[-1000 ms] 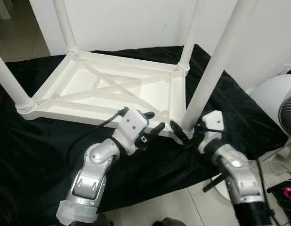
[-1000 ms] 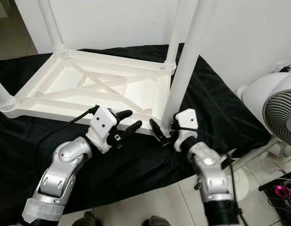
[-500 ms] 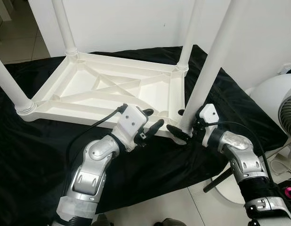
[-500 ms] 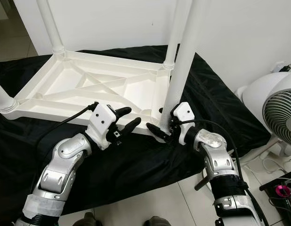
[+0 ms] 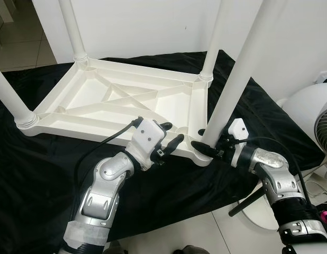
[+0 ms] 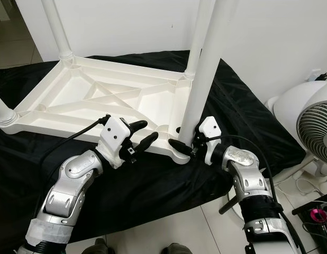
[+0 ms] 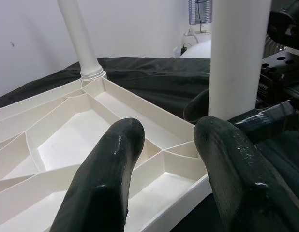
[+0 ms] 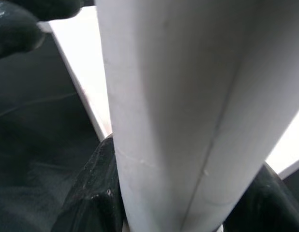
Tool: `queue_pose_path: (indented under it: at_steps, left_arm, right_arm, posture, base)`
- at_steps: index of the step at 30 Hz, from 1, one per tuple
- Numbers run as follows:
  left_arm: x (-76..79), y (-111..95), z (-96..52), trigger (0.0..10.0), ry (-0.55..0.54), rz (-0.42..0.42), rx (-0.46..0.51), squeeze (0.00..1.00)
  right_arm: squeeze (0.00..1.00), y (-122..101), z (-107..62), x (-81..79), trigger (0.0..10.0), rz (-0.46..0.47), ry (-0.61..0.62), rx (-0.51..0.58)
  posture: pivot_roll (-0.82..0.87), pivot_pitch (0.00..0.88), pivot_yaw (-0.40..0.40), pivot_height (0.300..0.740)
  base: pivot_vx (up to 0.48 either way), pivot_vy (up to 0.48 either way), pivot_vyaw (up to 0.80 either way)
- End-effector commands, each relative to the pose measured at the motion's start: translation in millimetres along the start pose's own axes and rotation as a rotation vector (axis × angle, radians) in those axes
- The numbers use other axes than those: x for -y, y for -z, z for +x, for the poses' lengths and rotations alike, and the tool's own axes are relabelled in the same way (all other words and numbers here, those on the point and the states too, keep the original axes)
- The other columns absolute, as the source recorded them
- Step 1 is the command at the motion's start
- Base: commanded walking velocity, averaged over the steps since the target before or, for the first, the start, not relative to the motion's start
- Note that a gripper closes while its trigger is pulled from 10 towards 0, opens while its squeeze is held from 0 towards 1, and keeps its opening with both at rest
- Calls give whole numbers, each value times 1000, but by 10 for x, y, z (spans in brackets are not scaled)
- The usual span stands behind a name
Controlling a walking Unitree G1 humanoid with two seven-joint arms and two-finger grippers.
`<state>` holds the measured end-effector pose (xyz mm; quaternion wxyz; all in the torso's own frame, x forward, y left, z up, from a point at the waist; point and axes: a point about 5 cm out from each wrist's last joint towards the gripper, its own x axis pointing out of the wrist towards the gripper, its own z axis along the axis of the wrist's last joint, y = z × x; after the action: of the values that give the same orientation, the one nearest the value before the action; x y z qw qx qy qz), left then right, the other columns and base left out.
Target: Building children table
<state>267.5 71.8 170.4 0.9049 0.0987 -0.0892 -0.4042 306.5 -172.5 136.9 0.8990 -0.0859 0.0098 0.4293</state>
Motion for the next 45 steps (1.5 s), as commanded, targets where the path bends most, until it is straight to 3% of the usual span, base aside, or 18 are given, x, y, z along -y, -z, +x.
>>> queue_pose_path:
  at_steps: [1, 3, 8, 10, 12, 13, 15, 16, 18, 19, 20, 21, 23, 30, 31, 43, 44, 45]
  left_arm:
    - [-43, 10, -12, 10000, -105, -4, -10, 0]
    - [-29, 15, -14, 10000, -102, -5, -11, 0]
    - [-21, 27, -20, 10000, -104, -6, -14, 0]
    - [-13, 33, -30, 10000, -105, -8, -15, 0]
    - [-13, 33, -30, 10000, -105, -8, -15, 0]
    - [-10, 34, -32, 10000, -104, -9, -16, 0]
    - [-10, 34, -32, 10000, -104, -9, -16, 0]
    - [-8, 34, -32, 10000, -104, -10, -15, 0]
    - [-8, 34, -32, 10000, -104, -10, -15, 0]
    - [-4, 35, -30, 10000, -102, -10, -15, 0]
    - [-4, 35, -30, 10000, -102, -10, -15, 0]
    - [0, 35, -30, 10000, -100, -10, -15, 0]
    - [3, 35, -31, 10000, -99, -9, -15, 0]
    - [23, 45, -53, 10000, -93, -9, -22, 0]
    - [24, 48, -52, 10000, -94, -9, -23, 0]
    - [35, 49, -50, 10000, -98, -9, -22, 0]
    - [42, 56, -55, 10000, -97, -4, -26, 0]
    - [42, 56, -55, 10000, -97, -4, -26, 0]
  right_arm:
    - [0, 68, 25, -60, 10000, 41, 28, -15]
    - [0, 45, 45, -85, 10000, 12, 141, -24]
    - [0, 22, 62, -205, 10000, 8, 256, -28]
    - [0, 23, 81, -317, 10000, 28, 373, -30]
    - [0, 23, 81, -317, 10000, 28, 373, -30]
    - [0, 42, 95, -372, 10000, 50, 445, -36]
    - [0, 42, 95, -372, 10000, 50, 445, -36]
    - [0, 69, 120, -433, 10000, 88, 548, -46]
    - [0, 69, 120, -433, 10000, 88, 548, -46]
    - [0, 85, 144, -469, 10000, 105, 676, -52]
    - [0, 85, 144, -469, 10000, 105, 676, -52]
    - [0, 106, 172, -500, 10000, 133, 785, -65]
    - [0, 124, 216, -525, 10000, 169, 852, -76]
    - [0, 87, 261, -541, 10000, 203, 882, -67]
    - [1000, 35, 310, -638, 10000, 249, 755, -7]
    - [1000, -101, 260, -652, 10000, 234, 625, 81]
    - [0, -102, 176, -578, 10000, 209, 580, 93]
    - [0, -102, 176, -578, 10000, 209, 580, 93]
  posture:
    - [-50, 28, -19, 740]
    - [-49, 29, -23, 740]
    - [-50, 29, -28, 740]
    - [-51, 26, -34, 740]
    - [-51, 26, -34, 740]
    - [-51, 23, -34, 740]
    - [-51, 23, -34, 740]
    - [-51, 21, -35, 740]
    - [-51, 21, -35, 740]
    - [-52, 20, -35, 740]
    - [-52, 20, -35, 740]
    - [-47, 18, -36, 740]
    - [-47, 18, -36, 740]
    - [-44, 15, -35, 740]
    - [-42, 14, -41, 740]
    - [-41, 13, -49, 740]
    - [-41, 13, -51, 740]
    - [-41, 13, -51, 740]
  base:
    - [0, 0, 0]
    - [0, 0, 0]
    - [0, 0, 0]
    - [0, 0, 0]
    - [0, 0, 0]
    - [0, 0, 0]
    - [0, 0, 0]
    - [0, 0, 0]
    - [0, 0, 0]
    - [0, 0, 0]
    - [0, 0, 0]
    - [0, 0, 0]
    - [0, 0, 0]
    - [0, 0, 0]
    - [0, 0, 0]
    - [0, 0, 0]
    - [0, 0, 0]
    - [0, 0, 0]
